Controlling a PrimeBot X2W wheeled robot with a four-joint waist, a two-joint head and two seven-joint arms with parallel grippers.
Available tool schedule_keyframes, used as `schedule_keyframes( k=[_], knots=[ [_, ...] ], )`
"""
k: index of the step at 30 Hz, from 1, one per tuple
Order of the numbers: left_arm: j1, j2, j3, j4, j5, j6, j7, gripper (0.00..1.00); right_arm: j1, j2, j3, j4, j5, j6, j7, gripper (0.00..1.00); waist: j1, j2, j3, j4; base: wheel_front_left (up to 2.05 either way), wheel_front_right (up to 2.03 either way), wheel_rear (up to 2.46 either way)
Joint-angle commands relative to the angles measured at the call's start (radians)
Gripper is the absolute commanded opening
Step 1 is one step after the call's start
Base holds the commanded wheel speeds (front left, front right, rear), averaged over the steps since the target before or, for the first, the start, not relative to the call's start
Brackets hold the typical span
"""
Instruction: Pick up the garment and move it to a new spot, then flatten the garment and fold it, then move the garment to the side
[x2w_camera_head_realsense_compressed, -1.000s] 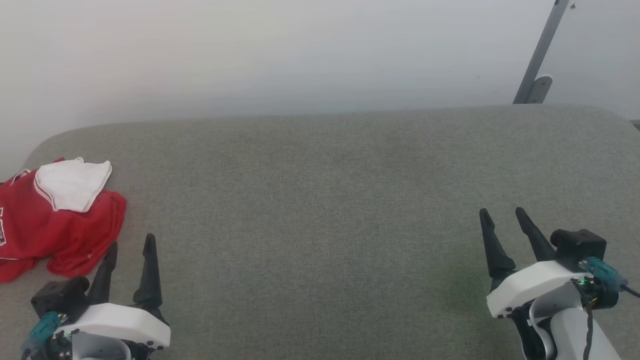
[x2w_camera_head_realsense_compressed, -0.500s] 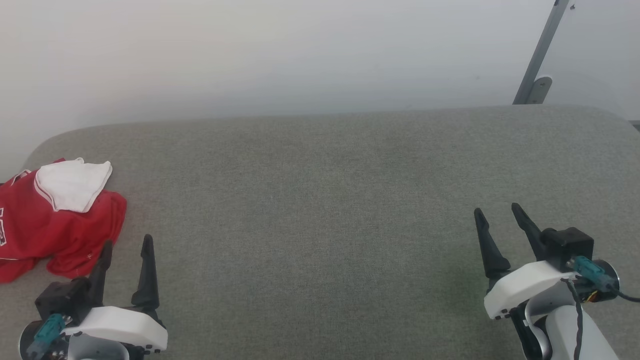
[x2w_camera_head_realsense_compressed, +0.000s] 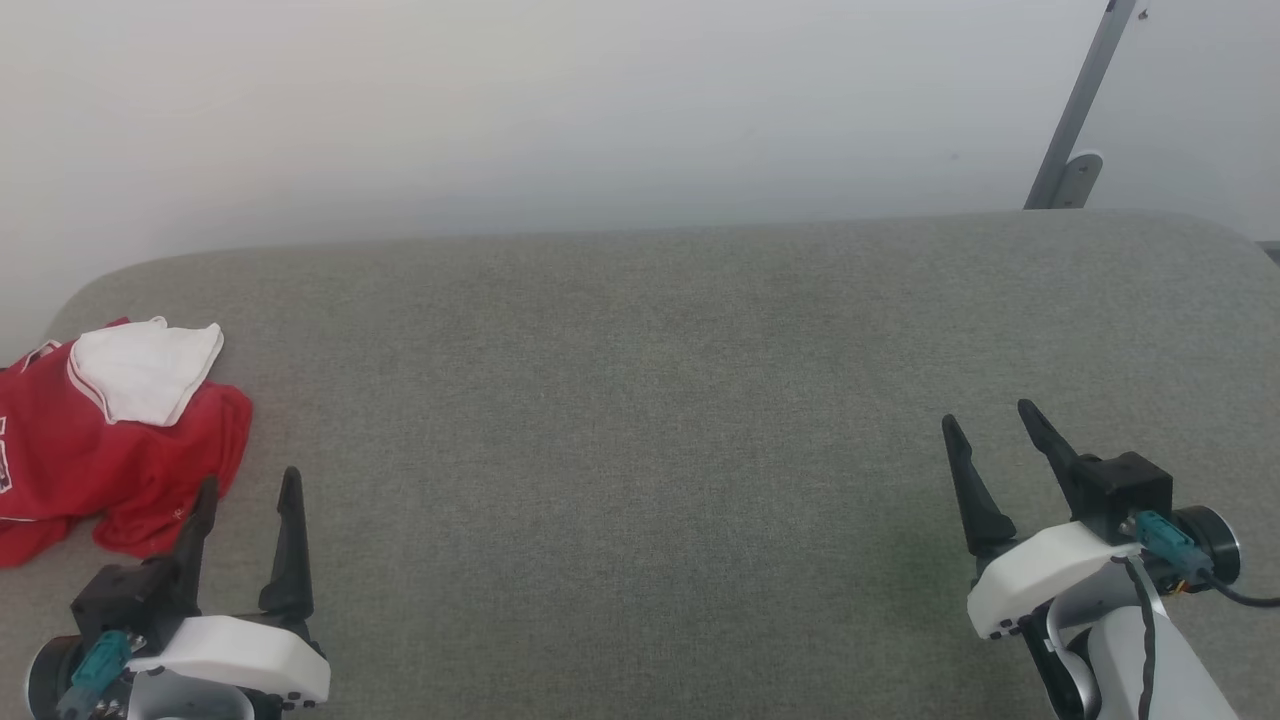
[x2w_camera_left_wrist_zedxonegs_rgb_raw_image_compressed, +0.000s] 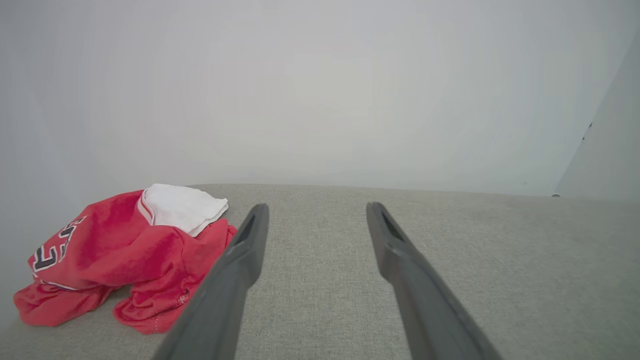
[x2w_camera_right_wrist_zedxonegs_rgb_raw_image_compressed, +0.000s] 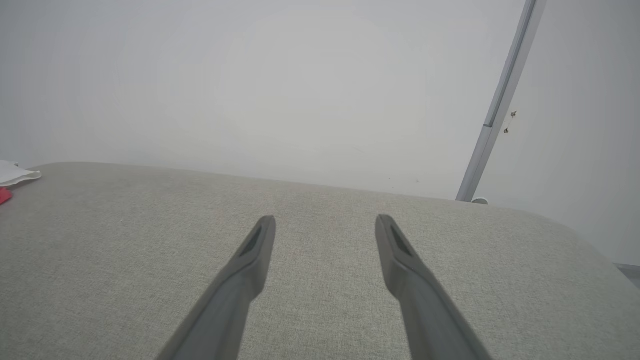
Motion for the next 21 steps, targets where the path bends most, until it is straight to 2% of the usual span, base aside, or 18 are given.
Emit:
schedule_keyframes(
  k=[1,12,21],
  knots=[
    [0.006,-0.003,0.003,-0.001,-0.001,-0.002,-0.004,1.00,-0.009,0.000,-0.001,0.000,0.000,0.000,-0.007,1.00,0.0000,0.0000,0.000,0.000,0.00,0.00,0.00],
    [-0.006,-0.020,0.020,0.017,-0.036,-0.020,-0.004,1.00,0.000,0.004,-0.010,-0.006,0.003,0.000,-0.008,1.00,0.0000,0.0000,-0.003,0.006,0.00,0.00,0.00],
    [-0.026,-0.013,0.049,0.050,-0.075,-0.019,0.001,1.00,0.003,0.003,0.015,-0.009,0.014,0.000,0.002,1.00,0.0000,0.0000,-0.018,0.088,0.00,0.00,0.00]
  ],
)
